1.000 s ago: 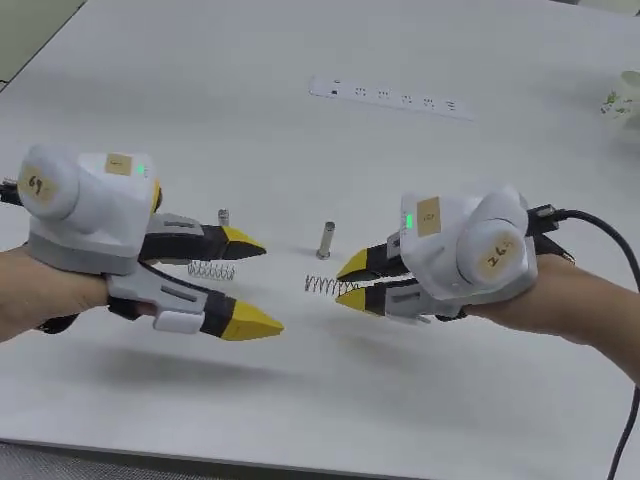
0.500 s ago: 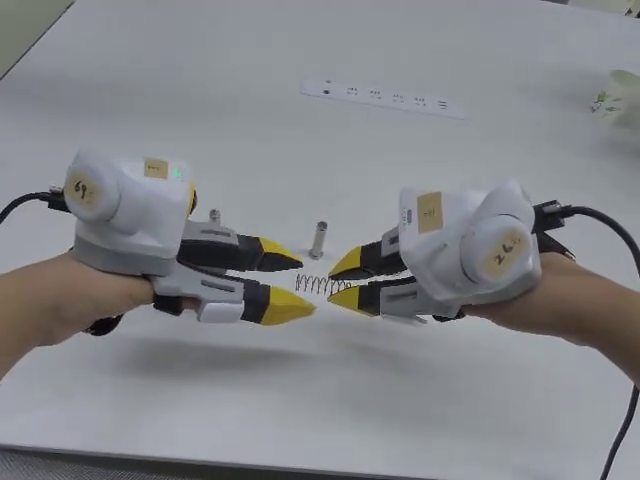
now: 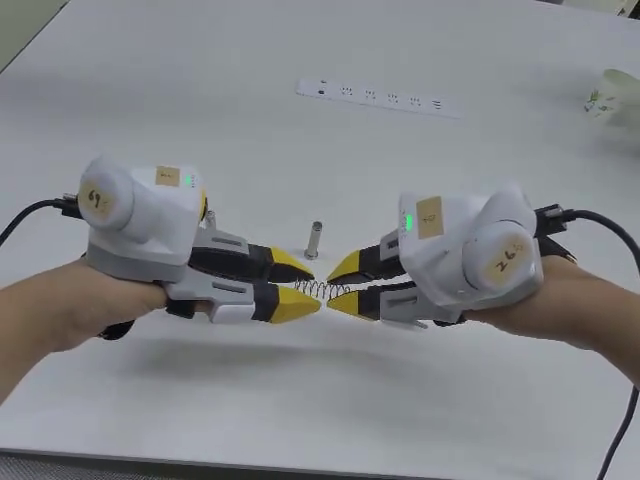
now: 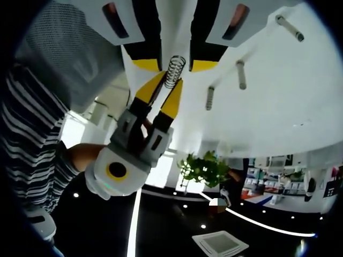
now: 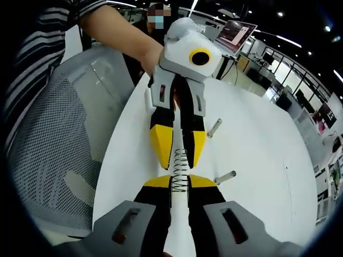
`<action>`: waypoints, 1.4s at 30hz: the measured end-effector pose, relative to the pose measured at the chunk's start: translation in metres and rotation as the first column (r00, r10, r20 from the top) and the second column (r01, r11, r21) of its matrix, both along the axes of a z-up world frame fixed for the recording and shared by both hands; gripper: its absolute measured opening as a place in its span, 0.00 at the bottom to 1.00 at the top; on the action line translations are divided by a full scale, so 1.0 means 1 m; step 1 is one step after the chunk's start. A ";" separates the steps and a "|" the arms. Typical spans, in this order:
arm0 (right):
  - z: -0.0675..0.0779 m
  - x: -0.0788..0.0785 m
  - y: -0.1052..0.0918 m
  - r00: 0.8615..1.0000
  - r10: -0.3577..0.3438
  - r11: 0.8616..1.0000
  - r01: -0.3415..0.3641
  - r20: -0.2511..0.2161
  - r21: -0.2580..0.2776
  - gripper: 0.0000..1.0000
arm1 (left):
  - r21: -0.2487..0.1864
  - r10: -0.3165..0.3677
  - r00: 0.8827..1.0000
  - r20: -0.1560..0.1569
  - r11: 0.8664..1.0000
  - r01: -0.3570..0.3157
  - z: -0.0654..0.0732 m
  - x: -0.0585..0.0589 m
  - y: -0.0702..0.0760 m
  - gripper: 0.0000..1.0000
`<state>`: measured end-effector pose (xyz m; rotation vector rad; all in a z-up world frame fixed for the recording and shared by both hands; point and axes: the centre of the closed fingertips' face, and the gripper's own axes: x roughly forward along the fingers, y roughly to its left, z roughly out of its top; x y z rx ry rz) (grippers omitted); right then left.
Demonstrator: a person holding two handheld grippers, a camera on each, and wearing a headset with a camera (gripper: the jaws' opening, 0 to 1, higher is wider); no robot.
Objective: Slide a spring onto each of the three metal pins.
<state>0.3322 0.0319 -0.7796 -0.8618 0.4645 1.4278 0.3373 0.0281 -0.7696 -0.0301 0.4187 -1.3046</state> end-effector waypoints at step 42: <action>0.006 -0.001 0.000 1.000 0.005 1.000 -0.004 -0.013 0.020 0.08 | -0.024 -0.016 0.999 0.034 1.000 0.017 0.006 -0.001 -0.003 0.04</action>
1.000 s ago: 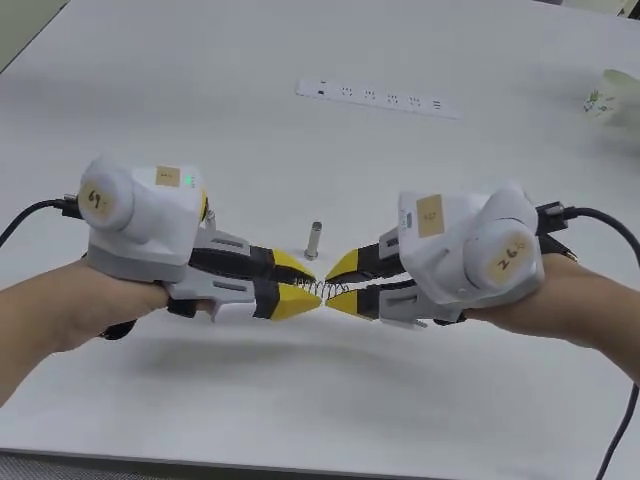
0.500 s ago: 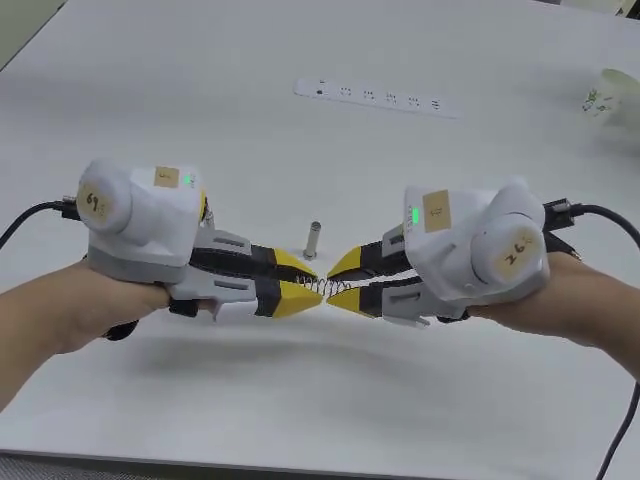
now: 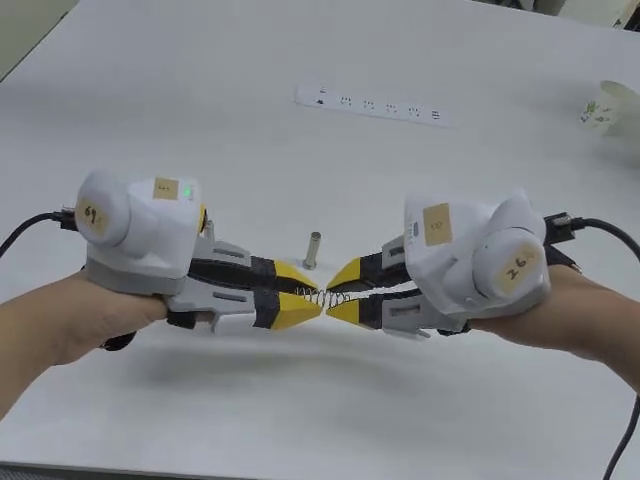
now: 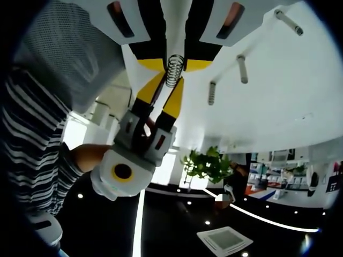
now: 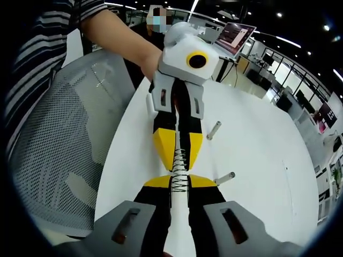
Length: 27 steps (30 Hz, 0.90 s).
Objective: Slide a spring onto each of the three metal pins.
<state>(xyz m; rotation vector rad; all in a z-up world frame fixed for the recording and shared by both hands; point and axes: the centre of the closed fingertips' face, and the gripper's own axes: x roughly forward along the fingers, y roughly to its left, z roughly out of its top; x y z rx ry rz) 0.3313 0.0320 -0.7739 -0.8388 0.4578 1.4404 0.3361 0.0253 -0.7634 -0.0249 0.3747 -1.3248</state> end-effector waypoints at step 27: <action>-0.003 -0.003 -0.012 1.000 -0.010 1.000 0.010 -0.020 0.016 0.10 | 0.005 -0.032 0.999 -0.011 0.999 0.032 0.001 -0.006 -0.001 0.02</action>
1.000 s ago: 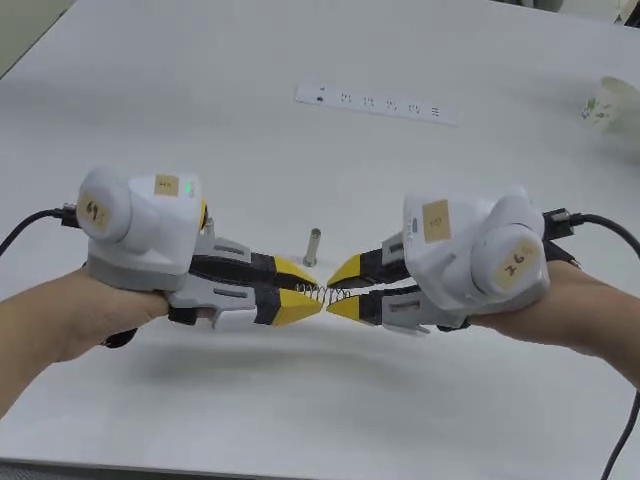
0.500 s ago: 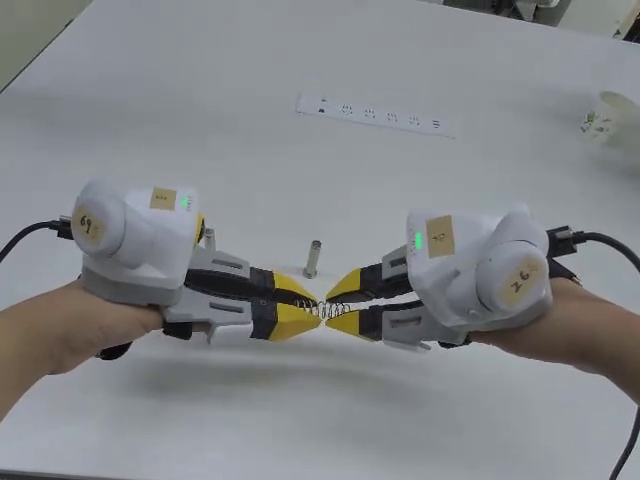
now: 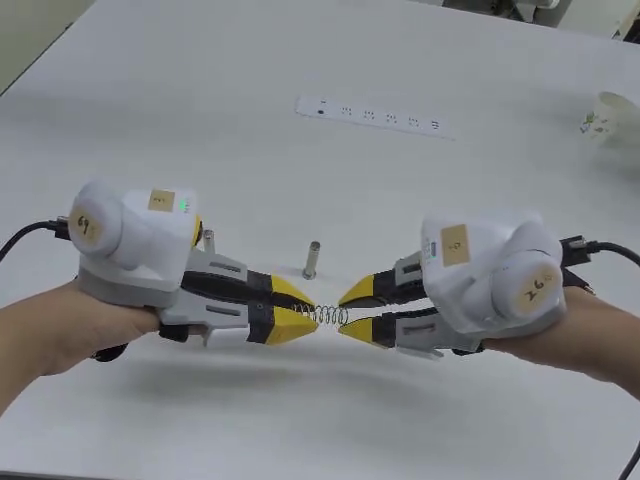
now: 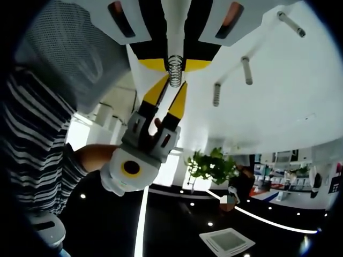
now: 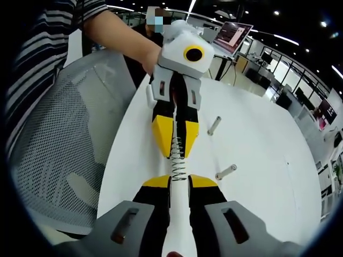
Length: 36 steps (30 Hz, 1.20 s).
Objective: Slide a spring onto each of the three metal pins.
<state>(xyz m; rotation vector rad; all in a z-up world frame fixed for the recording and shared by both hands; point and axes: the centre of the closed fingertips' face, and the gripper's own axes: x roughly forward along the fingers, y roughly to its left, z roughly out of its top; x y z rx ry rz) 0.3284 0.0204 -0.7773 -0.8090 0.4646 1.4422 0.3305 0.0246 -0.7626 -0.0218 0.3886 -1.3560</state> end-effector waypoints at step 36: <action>0.031 -0.005 0.020 0.996 0.091 0.996 -0.091 0.010 -0.011 0.07 | 0.023 -0.001 1.000 0.007 1.000 0.000 -0.007 -0.003 0.007 0.02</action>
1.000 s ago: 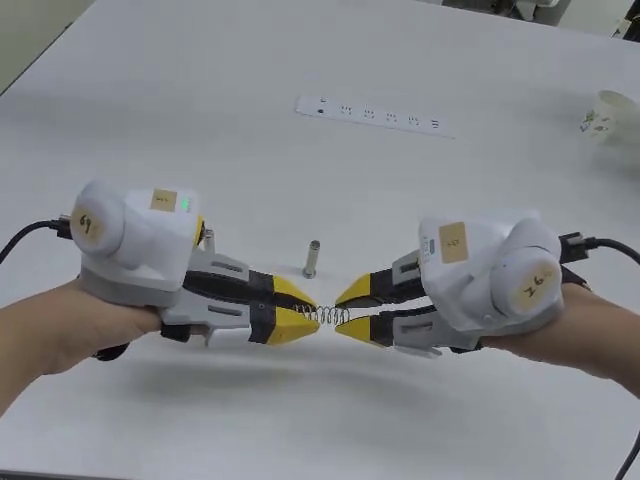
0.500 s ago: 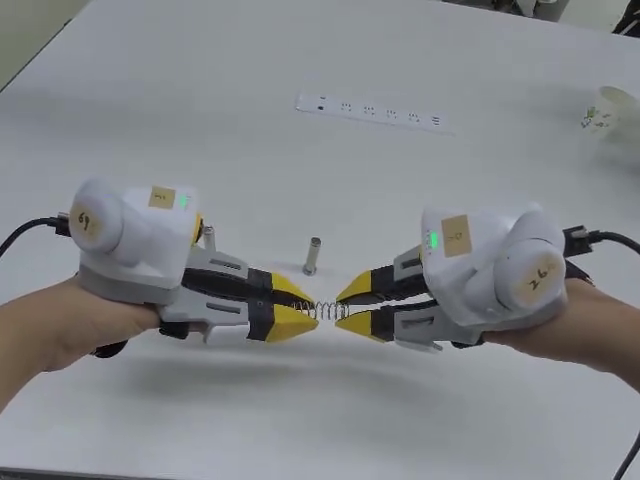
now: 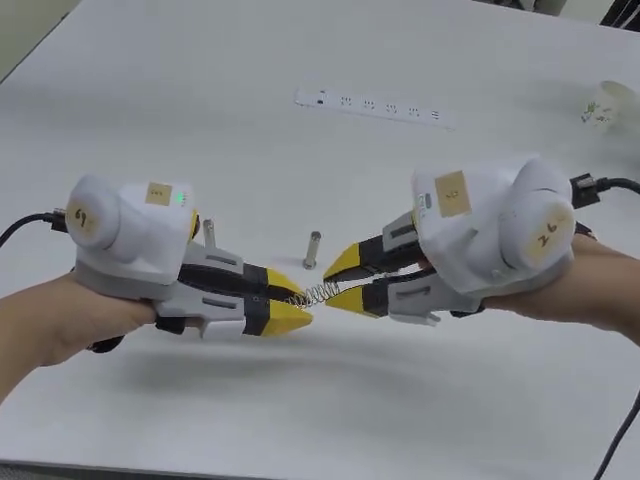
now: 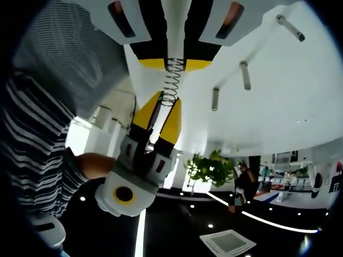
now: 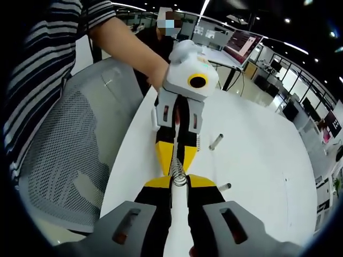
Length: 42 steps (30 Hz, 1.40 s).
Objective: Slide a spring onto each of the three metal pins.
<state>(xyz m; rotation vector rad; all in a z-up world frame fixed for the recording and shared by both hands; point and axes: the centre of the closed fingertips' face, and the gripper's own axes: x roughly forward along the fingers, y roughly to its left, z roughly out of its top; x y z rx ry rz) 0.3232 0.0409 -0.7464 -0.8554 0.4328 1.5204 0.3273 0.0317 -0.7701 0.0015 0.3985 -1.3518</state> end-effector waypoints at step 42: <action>0.018 -0.007 0.028 0.999 0.014 0.996 -0.018 0.049 0.087 0.07 | 0.035 -0.017 1.000 0.025 0.999 0.016 0.002 -0.002 -0.008 0.04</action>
